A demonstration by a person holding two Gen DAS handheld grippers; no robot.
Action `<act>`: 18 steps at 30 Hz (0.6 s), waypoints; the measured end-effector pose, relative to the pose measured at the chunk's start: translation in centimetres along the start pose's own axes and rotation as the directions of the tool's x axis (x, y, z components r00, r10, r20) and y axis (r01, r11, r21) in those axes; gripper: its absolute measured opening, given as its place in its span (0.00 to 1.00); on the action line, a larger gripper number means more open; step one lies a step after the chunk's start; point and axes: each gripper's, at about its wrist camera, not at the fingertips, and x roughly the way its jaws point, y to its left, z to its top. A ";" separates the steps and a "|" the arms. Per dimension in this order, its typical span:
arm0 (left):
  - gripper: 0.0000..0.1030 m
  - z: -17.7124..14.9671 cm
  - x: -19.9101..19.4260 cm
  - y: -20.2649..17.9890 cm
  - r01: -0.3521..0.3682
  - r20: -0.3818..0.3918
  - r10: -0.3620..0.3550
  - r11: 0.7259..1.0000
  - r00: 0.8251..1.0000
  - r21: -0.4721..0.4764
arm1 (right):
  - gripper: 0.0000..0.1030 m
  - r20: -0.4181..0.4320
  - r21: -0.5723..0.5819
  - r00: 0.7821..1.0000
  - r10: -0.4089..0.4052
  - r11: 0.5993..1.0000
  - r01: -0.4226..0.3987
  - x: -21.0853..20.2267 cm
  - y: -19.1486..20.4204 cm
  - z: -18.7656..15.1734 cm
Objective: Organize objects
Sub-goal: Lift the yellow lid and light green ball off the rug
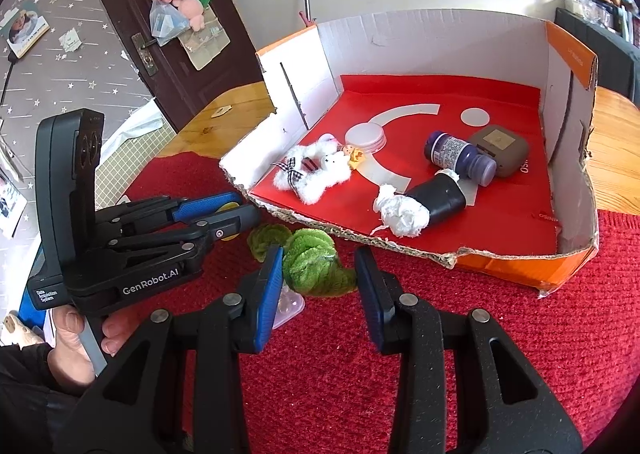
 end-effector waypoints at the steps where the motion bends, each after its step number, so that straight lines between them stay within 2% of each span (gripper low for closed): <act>1: 0.30 0.0 0.1 0.0 0.000 -0.002 0.000 1.000 1.000 -0.002 | 0.34 0.000 0.001 1.000 0.000 1.000 0.000 0.0 0.0 0.0; 18: 0.30 0.1 1.3 0.7 0.003 -0.032 -0.004 1.000 0.999 -0.023 | 0.34 -0.001 0.025 1.000 0.014 1.000 -0.014 0.4 -0.5 0.0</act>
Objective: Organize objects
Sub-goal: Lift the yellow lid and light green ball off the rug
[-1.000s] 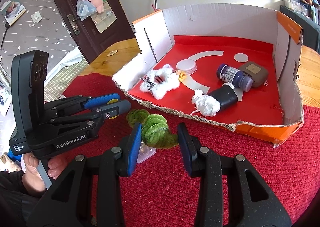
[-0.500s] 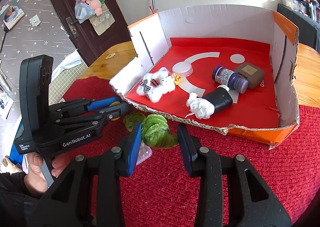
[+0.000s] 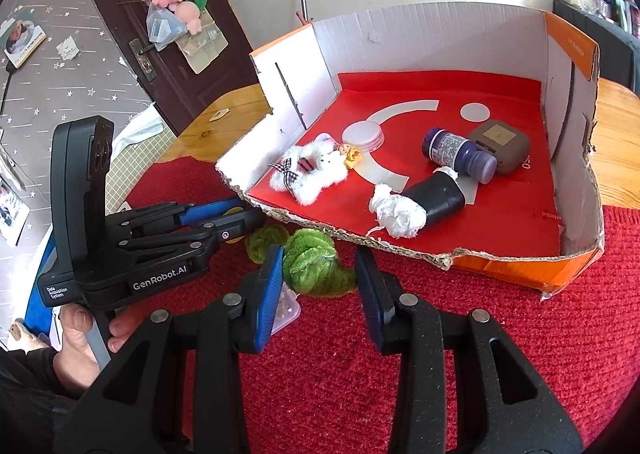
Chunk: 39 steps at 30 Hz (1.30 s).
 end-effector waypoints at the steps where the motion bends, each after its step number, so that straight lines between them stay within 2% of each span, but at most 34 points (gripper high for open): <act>1: 0.30 0.0 0.0 0.0 -0.001 -0.001 0.001 1.000 1.000 0.000 | 0.34 0.000 0.002 1.000 0.001 1.000 -0.001 0.1 -0.1 0.0; 26: 0.30 0.5 1.7 0.4 -0.016 -0.023 0.016 1.000 1.000 -0.011 | 0.34 -0.008 0.063 1.000 0.022 0.998 -0.021 1.0 -1.7 -0.6; 39: 0.30 0.7 1.2 0.4 -0.012 -0.013 0.011 1.000 1.000 -0.014 | 0.34 -0.005 0.062 1.000 0.021 0.998 -0.021 1.1 -1.6 -0.6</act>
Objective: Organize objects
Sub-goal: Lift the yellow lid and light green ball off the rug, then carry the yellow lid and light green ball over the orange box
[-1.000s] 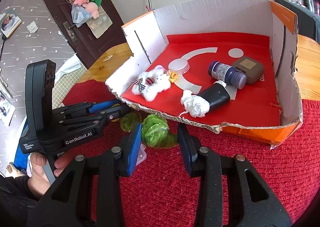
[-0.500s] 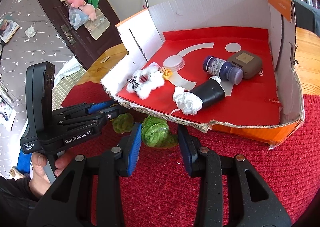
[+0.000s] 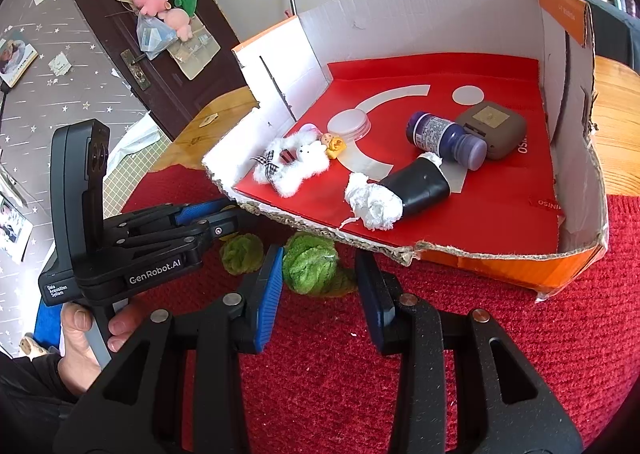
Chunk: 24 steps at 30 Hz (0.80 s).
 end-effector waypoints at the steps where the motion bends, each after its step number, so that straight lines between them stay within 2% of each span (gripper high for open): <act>1: 0.30 0.0 -0.3 0.0 0.003 0.005 -0.003 1.000 1.000 0.001 | 0.34 0.004 -0.007 1.000 0.001 1.000 -0.001 -0.1 0.2 0.0; 8: 0.30 0.2 -2.5 -0.2 0.019 0.050 -0.019 1.000 0.999 0.011 | 0.34 0.016 -0.048 1.000 0.000 0.999 0.000 -1.1 1.6 0.1; 17: 0.30 2.5 -3.6 -1.4 0.023 0.097 -0.027 0.999 0.995 0.043 | 0.34 0.029 -0.060 0.998 0.049 0.997 -0.048 -2.3 2.8 1.2; 21: 0.30 3.1 -3.2 -2.2 0.033 0.093 -0.038 0.998 0.995 0.056 | 0.34 0.058 -0.083 0.998 0.036 0.996 -0.031 -3.4 3.4 1.8; 24: 0.30 3.7 -2.9 -2.9 0.037 0.090 -0.043 0.996 0.995 0.075 | 0.34 0.072 -0.093 0.997 -0.003 0.996 0.009 -3.8 3.1 2.5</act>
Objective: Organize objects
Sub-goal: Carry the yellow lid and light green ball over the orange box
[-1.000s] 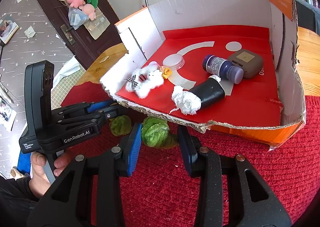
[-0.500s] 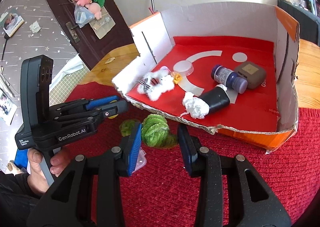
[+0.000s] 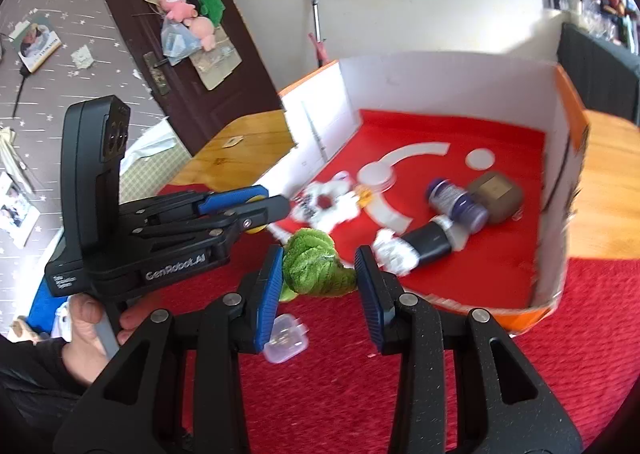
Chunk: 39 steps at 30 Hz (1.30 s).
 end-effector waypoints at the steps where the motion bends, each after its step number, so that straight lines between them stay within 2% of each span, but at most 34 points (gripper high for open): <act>1: 0.30 0.1 0.1 -0.2 -0.003 0.001 0.003 1.000 1.000 0.007 | 0.34 0.002 -0.002 1.000 -0.012 1.000 0.012 -0.1 -0.2 0.2; 9: 0.30 1.4 2.3 -1.4 0.009 -0.033 -0.007 0.999 0.999 0.049 | 0.34 0.000 -0.021 0.994 -0.113 0.993 0.113 0.2 -2.1 1.5; 22: 0.30 1.4 5.9 -2.5 0.056 -0.142 -0.042 0.994 0.989 0.098 | 0.34 -0.122 -0.035 0.966 -0.230 0.973 0.227 3.4 -5.5 2.0; 31: 0.30 1.2 7.3 -2.7 0.057 -0.171 -0.037 0.992 0.985 0.112 | 0.34 -0.138 -0.066 0.959 -0.246 0.969 0.239 4.2 -5.8 1.8; 39: 0.30 0.3 6.8 -0.9 0.050 -0.181 -0.042 0.998 0.983 0.043 | 0.33 -0.163 -0.119 0.956 -0.246 0.966 0.229 4.1 -5.8 1.5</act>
